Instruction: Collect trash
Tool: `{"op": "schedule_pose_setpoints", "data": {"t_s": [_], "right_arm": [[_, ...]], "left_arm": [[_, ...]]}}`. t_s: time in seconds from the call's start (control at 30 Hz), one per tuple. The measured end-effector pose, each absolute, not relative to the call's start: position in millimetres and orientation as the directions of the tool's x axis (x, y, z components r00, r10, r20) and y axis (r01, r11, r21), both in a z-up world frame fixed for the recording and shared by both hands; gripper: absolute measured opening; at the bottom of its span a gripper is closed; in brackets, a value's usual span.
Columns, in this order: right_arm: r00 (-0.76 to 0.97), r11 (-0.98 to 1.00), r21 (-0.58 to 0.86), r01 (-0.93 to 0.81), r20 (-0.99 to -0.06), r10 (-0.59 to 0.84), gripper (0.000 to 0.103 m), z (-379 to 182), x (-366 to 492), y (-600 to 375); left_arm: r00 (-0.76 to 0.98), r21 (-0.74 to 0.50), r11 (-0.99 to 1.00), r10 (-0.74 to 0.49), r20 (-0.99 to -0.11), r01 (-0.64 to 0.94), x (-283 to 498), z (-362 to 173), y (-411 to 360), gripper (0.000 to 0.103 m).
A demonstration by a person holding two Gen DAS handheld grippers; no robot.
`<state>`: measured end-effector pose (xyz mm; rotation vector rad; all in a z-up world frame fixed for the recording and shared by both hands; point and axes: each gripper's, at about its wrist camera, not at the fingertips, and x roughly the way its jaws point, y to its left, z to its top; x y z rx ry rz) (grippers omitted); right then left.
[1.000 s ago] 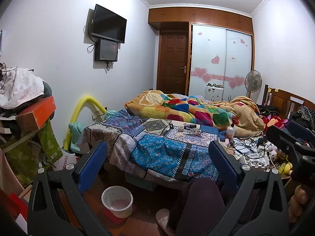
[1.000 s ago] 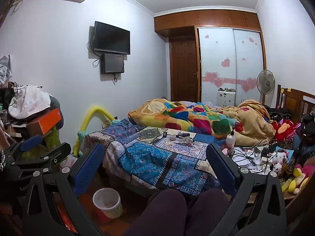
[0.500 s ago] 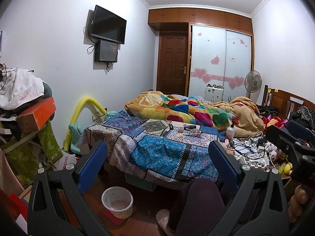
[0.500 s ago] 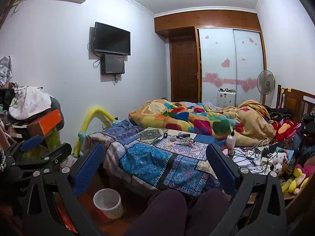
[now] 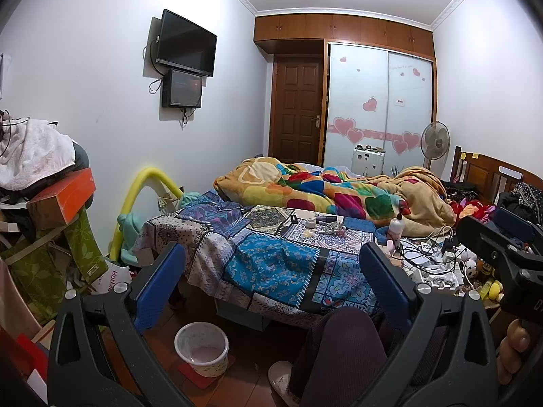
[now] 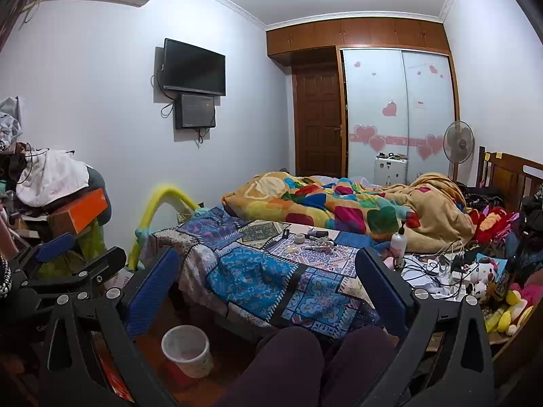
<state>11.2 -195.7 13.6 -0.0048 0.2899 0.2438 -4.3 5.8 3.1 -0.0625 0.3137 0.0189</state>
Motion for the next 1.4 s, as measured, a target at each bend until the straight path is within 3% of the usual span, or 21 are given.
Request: {"op": "schedule_pose_setpoints", "data": {"t_s": [0.77,1.4], "right_arm": [[0.927,0.971,0.03,-0.237,-0.292,0.235,0.103,12,14,-189],[0.933,0.987,0.097,-0.127,-0.327,0.152,0.103,-2,89,-234]], "left_arm": [[0.951,-0.044,0.999,-0.004,-0.308,-0.01,4,10,2,0.103],[0.932,-0.033,0.998,-0.063,-0.358,0.054,108,-2,-25,0.103]]}}
